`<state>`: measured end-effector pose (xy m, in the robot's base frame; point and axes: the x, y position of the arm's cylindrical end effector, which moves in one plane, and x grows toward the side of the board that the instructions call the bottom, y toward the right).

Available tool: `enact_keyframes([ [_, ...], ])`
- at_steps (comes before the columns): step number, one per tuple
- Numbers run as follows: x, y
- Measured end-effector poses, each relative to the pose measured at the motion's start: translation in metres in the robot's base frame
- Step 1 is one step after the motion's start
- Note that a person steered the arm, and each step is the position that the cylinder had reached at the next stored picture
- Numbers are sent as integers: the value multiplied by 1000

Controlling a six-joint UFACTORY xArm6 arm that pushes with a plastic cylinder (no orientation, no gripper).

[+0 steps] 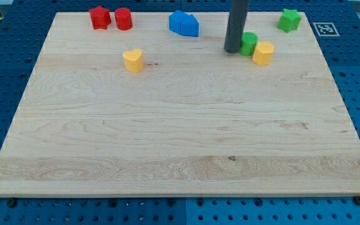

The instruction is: Slide the green circle closer to the green star

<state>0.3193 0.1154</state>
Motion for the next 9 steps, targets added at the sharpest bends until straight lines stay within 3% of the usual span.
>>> enact_keyframes([
  [4, 3, 68],
  [9, -37, 68],
])
